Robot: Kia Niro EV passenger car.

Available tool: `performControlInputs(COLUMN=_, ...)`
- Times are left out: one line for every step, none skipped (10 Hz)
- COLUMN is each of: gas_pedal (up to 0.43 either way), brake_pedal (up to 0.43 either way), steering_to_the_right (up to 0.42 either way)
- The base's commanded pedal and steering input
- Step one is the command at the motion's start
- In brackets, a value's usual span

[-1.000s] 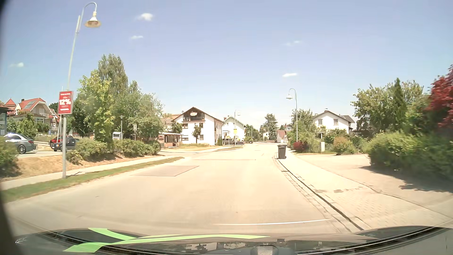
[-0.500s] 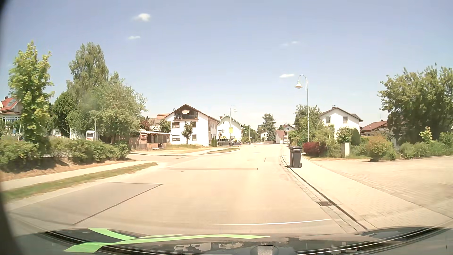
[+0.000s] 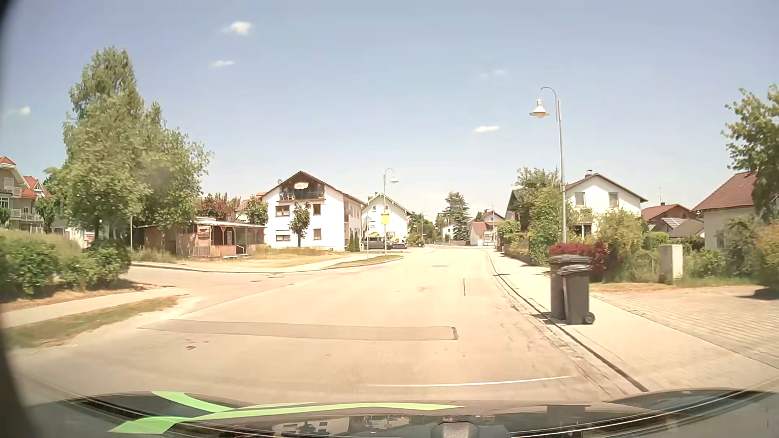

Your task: Follow the waypoints while adhering to traffic rules and regulations

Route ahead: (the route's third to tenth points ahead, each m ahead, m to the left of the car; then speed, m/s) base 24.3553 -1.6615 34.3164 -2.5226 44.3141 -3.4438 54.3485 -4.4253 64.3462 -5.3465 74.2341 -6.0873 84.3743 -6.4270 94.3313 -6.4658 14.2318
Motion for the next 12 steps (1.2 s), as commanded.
performControlInputs(gas_pedal=0.130, brake_pedal=0.000, steering_to_the_right=0.018)
performControlInputs(gas_pedal=0.130, brake_pedal=0.000, steering_to_the_right=0.018)
performControlInputs(gas_pedal=0.130, brake_pedal=0.000, steering_to_the_right=0.020)
performControlInputs(gas_pedal=0.138, brake_pedal=0.000, steering_to_the_right=0.020)
performControlInputs(gas_pedal=0.138, brake_pedal=0.000, steering_to_the_right=0.022)
performControlInputs(gas_pedal=0.138, brake_pedal=0.000, steering_to_the_right=0.026)
performControlInputs(gas_pedal=0.138, brake_pedal=0.000, steering_to_the_right=0.026)
performControlInputs(gas_pedal=0.150, brake_pedal=0.000, steering_to_the_right=0.025)
performControlInputs(gas_pedal=0.150, brake_pedal=0.000, steering_to_the_right=0.024)
performControlInputs(gas_pedal=0.150, brake_pedal=0.000, steering_to_the_right=0.020)
performControlInputs(gas_pedal=0.150, brake_pedal=0.000, steering_to_the_right=0.019)
performControlInputs(gas_pedal=0.150, brake_pedal=0.000, steering_to_the_right=0.018)
